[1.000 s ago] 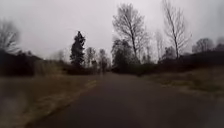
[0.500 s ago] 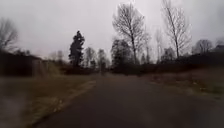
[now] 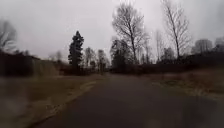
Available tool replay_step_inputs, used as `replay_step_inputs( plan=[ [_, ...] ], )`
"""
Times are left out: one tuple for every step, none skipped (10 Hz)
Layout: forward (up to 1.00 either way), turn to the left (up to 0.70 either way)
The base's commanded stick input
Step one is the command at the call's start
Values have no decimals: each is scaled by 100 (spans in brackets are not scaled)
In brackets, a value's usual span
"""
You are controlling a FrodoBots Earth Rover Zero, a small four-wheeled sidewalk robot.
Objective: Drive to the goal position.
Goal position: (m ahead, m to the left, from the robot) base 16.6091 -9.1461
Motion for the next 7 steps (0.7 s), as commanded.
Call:
replay_step_inputs(
  plan=[
    [67,0],
    [67,19],
    [67,33],
    [67,33],
    [67,16],
    [67,0],
    [67,0]
  ],
)
